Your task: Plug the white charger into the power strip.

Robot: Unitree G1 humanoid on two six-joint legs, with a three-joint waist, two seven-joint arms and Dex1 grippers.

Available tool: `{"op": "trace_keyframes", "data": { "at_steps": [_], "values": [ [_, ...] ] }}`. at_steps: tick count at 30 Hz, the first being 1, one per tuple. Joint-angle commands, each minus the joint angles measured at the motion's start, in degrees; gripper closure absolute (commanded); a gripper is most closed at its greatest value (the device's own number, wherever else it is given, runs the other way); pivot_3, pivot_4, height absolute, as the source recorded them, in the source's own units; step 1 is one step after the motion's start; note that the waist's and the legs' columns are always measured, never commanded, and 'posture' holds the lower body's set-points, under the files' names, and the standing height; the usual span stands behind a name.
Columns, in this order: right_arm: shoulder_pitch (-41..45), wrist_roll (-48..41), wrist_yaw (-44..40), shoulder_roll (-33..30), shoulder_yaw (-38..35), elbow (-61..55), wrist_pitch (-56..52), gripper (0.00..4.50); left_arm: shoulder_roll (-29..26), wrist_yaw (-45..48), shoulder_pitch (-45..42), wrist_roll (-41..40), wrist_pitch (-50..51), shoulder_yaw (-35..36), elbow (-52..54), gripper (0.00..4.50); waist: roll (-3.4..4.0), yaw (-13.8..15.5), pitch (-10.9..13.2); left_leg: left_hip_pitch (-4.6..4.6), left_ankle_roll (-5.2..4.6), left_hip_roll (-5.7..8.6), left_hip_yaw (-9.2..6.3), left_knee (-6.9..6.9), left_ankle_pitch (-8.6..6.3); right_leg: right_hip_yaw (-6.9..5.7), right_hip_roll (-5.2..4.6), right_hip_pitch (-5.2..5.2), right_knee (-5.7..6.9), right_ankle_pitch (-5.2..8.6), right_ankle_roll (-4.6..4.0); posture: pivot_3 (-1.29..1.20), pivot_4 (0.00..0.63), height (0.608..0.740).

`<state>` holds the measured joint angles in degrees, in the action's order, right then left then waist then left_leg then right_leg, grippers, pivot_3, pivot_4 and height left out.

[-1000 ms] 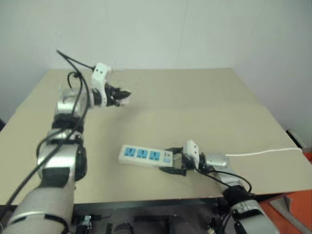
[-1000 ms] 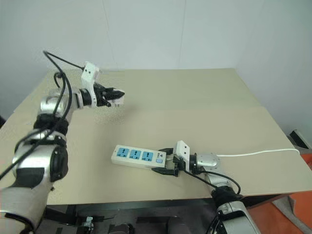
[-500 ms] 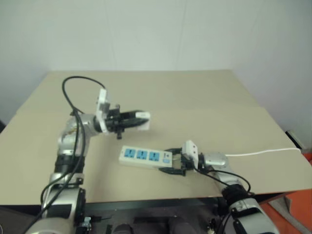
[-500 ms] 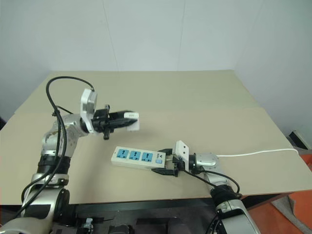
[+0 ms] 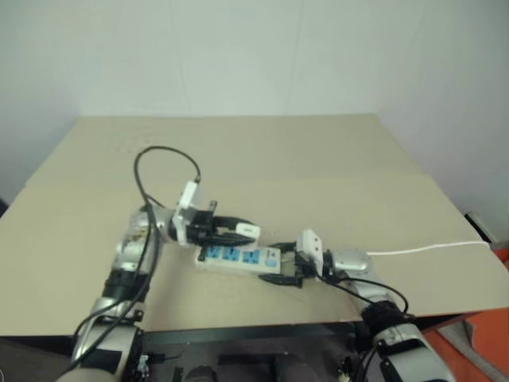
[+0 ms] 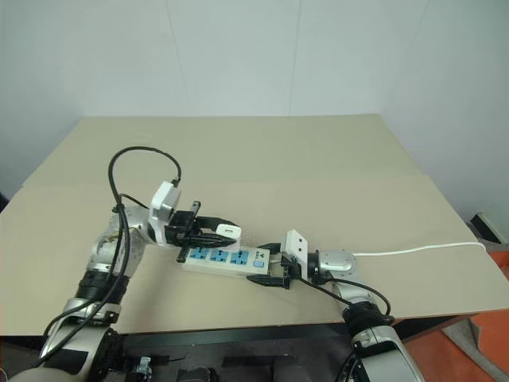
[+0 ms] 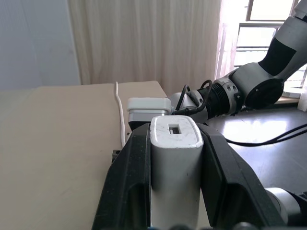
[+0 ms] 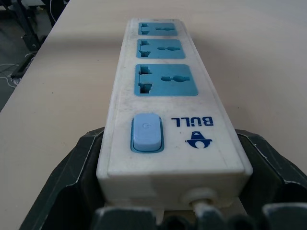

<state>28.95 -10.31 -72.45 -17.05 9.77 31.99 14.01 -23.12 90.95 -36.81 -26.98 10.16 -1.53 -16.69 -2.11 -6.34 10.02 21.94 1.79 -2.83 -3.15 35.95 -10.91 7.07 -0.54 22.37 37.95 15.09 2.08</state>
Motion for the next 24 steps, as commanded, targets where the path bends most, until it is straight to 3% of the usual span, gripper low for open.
{"op": "trace_keyframes", "data": {
  "at_steps": [1, 9, 24],
  "values": [
    [-0.8, -0.1, -0.7, 0.5, 1.2, -0.9, -0.7, 1.08, 0.7, -1.1, 1.0, 0.7, -2.2, -1.0, 0.2, 3.48, 0.00, 0.0, 0.0, 0.00, 0.00, 0.00, 0.00, 0.00, 0.00, 0.00, 0.00, 0.00, 0.00, 0.00, 0.00, 0.00, 0.150, 0.740],
    [-0.9, -0.3, -1.0, 0.4, 1.3, -1.5, -1.2, 1.08, 1.8, -1.4, 3.3, 2.9, -5.8, -3.6, -1.5, 3.48, 0.00, 0.0, 0.0, 0.01, 0.00, 0.00, 0.00, -0.01, 0.00, 0.00, 0.00, 0.00, -0.04, 0.00, 0.00, 0.00, 0.150, 0.740],
    [-2.0, -0.6, -1.0, -0.2, 1.5, -3.3, -2.3, 1.08, 3.9, -3.7, -0.1, 6.3, -13.1, -3.9, -12.2, 3.48, 0.00, 0.3, 0.0, 0.04, -0.01, 0.00, 0.01, -0.04, -0.01, 0.00, 0.00, 0.00, -0.16, 0.00, 0.00, 0.00, 0.150, 0.740]
  ]
}}
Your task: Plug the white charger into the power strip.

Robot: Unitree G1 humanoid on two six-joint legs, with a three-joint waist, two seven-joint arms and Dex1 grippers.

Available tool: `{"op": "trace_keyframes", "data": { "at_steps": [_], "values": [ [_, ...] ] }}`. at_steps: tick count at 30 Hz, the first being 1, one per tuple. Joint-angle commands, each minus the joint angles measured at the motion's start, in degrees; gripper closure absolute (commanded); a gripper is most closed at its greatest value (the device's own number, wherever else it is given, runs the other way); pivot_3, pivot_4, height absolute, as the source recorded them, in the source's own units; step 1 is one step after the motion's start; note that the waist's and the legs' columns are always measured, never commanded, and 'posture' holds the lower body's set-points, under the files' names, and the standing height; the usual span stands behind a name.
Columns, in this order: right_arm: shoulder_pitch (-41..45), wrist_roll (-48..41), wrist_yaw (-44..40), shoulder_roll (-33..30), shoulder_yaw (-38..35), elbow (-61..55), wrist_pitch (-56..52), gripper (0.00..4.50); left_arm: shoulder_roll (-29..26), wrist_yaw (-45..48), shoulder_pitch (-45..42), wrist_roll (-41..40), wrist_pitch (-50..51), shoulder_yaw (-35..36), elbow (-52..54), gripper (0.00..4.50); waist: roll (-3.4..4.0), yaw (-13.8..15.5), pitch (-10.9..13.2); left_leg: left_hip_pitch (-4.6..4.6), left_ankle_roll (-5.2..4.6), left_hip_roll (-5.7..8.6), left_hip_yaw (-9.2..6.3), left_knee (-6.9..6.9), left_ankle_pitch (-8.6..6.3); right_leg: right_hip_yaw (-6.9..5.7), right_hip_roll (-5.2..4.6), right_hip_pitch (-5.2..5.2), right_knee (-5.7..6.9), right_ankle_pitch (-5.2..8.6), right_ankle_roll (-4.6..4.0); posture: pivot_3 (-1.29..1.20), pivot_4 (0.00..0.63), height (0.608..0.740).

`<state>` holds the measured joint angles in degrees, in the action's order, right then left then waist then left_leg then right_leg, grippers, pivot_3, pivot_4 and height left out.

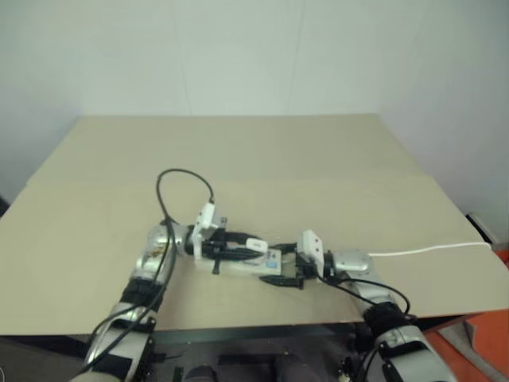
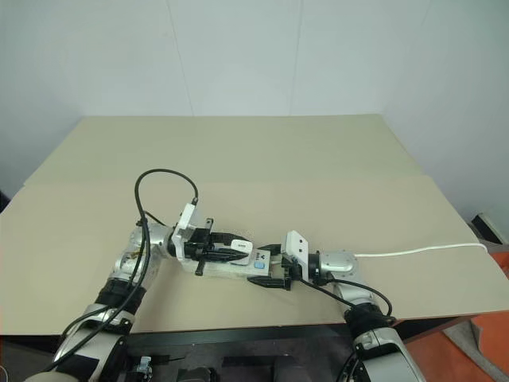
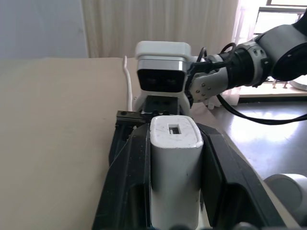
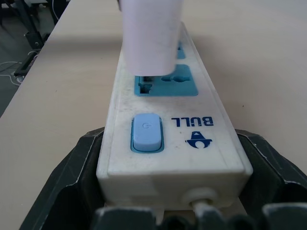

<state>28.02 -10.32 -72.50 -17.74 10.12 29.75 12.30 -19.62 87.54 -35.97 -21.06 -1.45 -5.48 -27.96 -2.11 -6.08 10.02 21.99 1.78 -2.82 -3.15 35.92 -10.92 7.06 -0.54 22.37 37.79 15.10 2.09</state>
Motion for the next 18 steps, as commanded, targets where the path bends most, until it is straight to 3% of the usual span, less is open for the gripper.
{"op": "trace_keyframes", "data": {
  "at_steps": [1, 12, 18],
  "values": [
    [-1.1, -0.6, -1.0, 0.5, 1.1, -1.1, -0.7, 1.08, 0.5, -0.3, -1.0, 0.5, -1.6, 0.0, -1.2, 3.48, 0.00, 0.0, 0.0, 0.00, 0.00, 0.00, 0.00, 0.00, 0.00, 0.00, 0.00, 0.00, -0.01, 0.00, 0.00, 0.00, 0.150, 0.740],
    [-1.0, 0.0, -3.7, 0.6, 3.0, 0.4, -1.4, 1.08, 0.7, -1.2, -2.7, -1.3, -0.2, 1.5, -0.3, 3.48, 0.00, 0.1, 0.0, 0.01, -0.01, 0.00, 0.00, -0.01, -0.01, 0.00, 0.00, 0.00, -0.04, 0.00, 0.00, 0.00, 0.150, 0.740],
    [1.5, 1.4, -5.1, 1.9, 3.5, 4.7, -0.3, 1.08, -0.4, -2.5, -4.3, -5.7, 4.9, 4.4, 5.5, 3.48, -0.01, -0.2, 0.0, 0.01, -0.01, -0.01, -0.01, -0.03, -0.01, -0.01, 0.00, 0.00, -0.07, 0.00, 0.00, 0.00, 0.150, 0.740]
  ]
}}
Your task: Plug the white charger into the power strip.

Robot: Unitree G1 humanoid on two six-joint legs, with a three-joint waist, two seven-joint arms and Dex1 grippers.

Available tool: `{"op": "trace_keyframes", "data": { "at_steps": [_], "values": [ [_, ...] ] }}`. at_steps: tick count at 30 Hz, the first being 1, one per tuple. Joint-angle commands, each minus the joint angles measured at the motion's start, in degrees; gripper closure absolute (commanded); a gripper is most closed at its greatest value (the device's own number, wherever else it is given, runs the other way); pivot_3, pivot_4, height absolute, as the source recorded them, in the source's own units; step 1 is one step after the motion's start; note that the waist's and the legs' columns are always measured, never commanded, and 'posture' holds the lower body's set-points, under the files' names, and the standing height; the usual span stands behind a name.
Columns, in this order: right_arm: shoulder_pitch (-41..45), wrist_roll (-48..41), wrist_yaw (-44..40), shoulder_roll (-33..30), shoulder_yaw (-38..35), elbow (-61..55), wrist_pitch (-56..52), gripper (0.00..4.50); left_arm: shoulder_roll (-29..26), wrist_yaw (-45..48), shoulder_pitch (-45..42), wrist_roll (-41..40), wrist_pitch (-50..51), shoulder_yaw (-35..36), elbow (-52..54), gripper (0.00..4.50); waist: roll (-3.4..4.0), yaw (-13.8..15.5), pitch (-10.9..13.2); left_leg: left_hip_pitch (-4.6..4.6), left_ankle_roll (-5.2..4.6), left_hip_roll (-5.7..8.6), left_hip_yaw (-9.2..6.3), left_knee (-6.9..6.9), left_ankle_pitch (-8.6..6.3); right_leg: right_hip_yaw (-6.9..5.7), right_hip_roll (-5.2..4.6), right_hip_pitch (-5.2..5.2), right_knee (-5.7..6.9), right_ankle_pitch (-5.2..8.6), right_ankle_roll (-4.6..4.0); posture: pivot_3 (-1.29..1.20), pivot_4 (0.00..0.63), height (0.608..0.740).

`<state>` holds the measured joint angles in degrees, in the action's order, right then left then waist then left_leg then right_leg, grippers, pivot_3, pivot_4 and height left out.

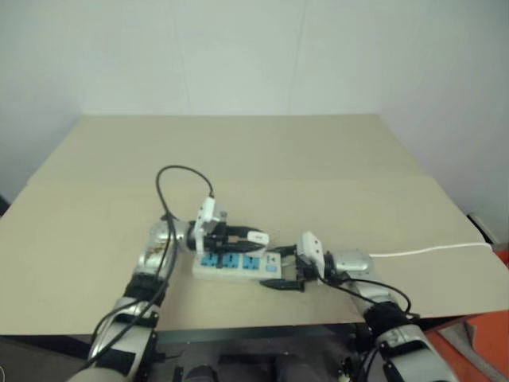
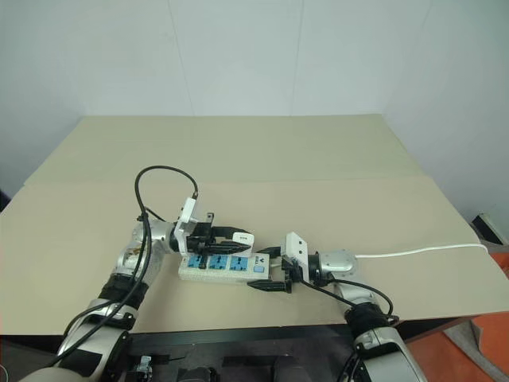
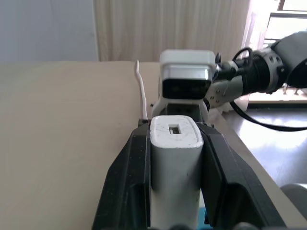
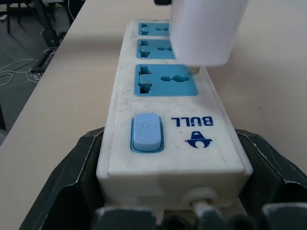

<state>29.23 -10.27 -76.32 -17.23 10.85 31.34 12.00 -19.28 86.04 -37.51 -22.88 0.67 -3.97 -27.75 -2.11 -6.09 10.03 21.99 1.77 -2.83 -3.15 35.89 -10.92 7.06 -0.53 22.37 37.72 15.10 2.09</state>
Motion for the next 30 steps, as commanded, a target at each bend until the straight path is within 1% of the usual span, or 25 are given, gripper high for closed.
{"op": "trace_keyframes", "data": {
  "at_steps": [1, 5, 9, 15, 22, 30],
  "values": [
    [0.8, 1.5, -1.3, 1.6, 2.6, 4.0, 0.2, 1.08, -1.1, -1.5, -3.4, -5.2, 4.5, 3.7, 6.8, 3.48, -0.01, -0.3, 0.0, -0.01, 0.00, 0.00, 0.00, 0.00, 0.00, 0.00, 0.00, 0.00, 0.01, 0.00, 0.00, 0.00, 0.150, 0.740],
    [1.3, 1.8, -2.0, 1.9, 2.6, 5.3, 1.0, 1.08, -3.1, -2.3, -4.5, -9.2, 10.1, 5.9, 12.5, 3.48, -0.01, -0.9, 0.0, -0.08, 0.00, -0.01, -0.01, 0.02, 0.00, 0.01, 0.02, -0.06, 0.02, 0.00, 0.00, 0.00, 0.150, 0.740],
    [1.7, 1.7, -3.8, 2.1, 2.8, 6.1, 1.8, 1.08, -5.1, -2.5, -2.9, -11.3, 13.6, 6.4, 17.0, 3.48, 0.00, -1.2, 0.0, -0.17, 0.00, -0.02, -0.02, -0.02, 0.00, 0.03, 0.05, -0.11, -0.01, 0.01, 0.01, 0.00, 0.150, 0.740],
    [3.9, 2.5, -7.1, 2.9, 3.6, 9.4, 4.1, 1.08, -6.1, -2.5, 0.1, -11.1, 14.6, 5.5, 19.4, 3.48, 0.00, -1.1, 0.0, -0.12, 0.00, -0.03, -0.01, -0.02, 0.00, 0.03, 0.04, -0.11, -0.09, 0.01, 0.01, 0.00, 0.150, 0.740],
    [6.1, 4.3, -6.3, 3.9, 3.4, 14.5, 5.9, 1.08, -5.5, -3.0, 3.4, -9.9, 13.2, 4.2, 20.9, 3.48, -0.01, -1.7, 0.0, -0.24, 0.00, -0.05, 0.00, -0.02, 0.00, 0.05, 0.07, -0.12, 0.01, 0.00, 0.00, 0.00, 0.150, 0.740],
    [6.6, 6.2, -4.5, 4.5, 3.7, 17.1, 7.5, 1.08, -5.6, -3.4, 3.4, -10.1, 13.5, 4.0, 21.2, 3.48, -0.04, -2.8, 0.0, -0.40, 0.00, -0.05, 0.01, -0.04, 0.00, 0.10, 0.09, -0.23, 0.02, -0.01, -0.01, 0.00, 0.150, 0.740]
  ]
}}
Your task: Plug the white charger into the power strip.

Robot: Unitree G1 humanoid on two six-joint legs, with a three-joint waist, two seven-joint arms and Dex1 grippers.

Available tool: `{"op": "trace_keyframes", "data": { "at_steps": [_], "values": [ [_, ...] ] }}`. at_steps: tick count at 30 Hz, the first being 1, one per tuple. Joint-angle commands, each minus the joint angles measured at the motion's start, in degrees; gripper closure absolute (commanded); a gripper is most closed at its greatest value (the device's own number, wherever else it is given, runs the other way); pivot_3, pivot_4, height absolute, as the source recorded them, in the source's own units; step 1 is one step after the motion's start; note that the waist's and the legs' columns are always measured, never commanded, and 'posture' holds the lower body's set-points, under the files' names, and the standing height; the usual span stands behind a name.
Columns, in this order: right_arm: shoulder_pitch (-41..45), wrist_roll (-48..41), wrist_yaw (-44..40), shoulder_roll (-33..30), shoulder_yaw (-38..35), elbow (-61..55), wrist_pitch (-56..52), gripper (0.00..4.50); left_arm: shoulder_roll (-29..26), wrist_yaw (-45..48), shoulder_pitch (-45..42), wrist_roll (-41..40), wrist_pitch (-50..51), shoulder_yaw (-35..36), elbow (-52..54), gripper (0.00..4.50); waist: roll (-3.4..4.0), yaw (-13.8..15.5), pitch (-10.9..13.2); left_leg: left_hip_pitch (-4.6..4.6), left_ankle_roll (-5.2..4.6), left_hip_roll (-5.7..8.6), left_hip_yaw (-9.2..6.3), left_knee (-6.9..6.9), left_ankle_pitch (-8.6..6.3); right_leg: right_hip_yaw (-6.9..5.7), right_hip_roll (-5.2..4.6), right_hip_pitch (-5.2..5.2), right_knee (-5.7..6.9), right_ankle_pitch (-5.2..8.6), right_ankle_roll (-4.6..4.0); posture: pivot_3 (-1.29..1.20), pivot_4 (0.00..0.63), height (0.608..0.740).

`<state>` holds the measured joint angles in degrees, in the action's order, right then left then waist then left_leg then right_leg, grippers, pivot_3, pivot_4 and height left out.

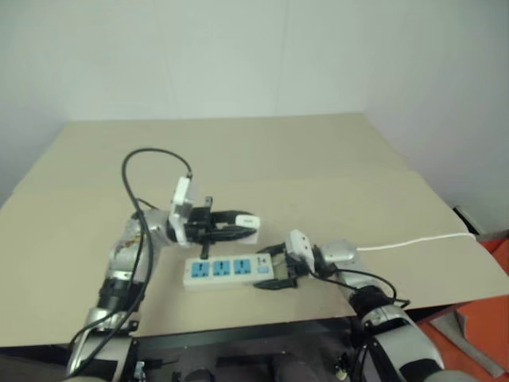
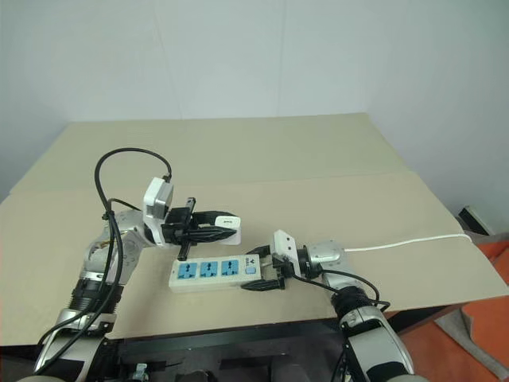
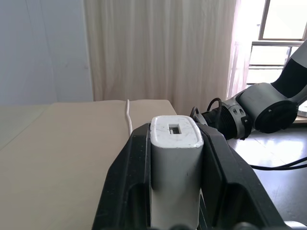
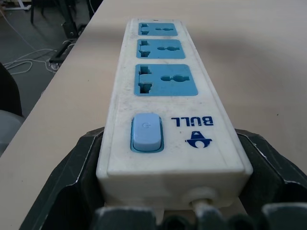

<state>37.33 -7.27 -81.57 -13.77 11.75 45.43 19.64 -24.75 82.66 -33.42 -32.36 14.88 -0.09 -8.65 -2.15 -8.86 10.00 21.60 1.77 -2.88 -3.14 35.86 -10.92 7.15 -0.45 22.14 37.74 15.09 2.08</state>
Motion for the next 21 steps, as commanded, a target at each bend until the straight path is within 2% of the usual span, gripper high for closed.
{"op": "trace_keyframes", "data": {
  "at_steps": [1, 21],
  "values": [
    [-1.5, 3.2, 0.7, 1.1, 2.9, 3.0, -0.2, 1.08, -0.1, -0.1, -0.6, -0.6, -0.7, 0.1, 2.1, 3.48, -0.01, 0.0, 0.0, -0.01, 0.00, 0.00, 0.00, 0.00, 0.00, 0.00, 0.00, 0.00, 0.01, 0.00, 0.00, 0.00, 0.150, 0.740],
    [-3.3, 3.2, 0.7, 0.6, 3.3, 1.1, -0.7, 1.08, -0.9, 1.1, 7.0, 3.8, -6.2, -2.5, 0.7, 3.48, -0.03, 0.0, 0.0, -0.07, 0.00, 0.00, 0.01, -0.08, 0.00, 0.03, 0.00, -0.02, -0.05, 0.00, -0.01, 0.00, 0.150, 0.740]
  ]
}}
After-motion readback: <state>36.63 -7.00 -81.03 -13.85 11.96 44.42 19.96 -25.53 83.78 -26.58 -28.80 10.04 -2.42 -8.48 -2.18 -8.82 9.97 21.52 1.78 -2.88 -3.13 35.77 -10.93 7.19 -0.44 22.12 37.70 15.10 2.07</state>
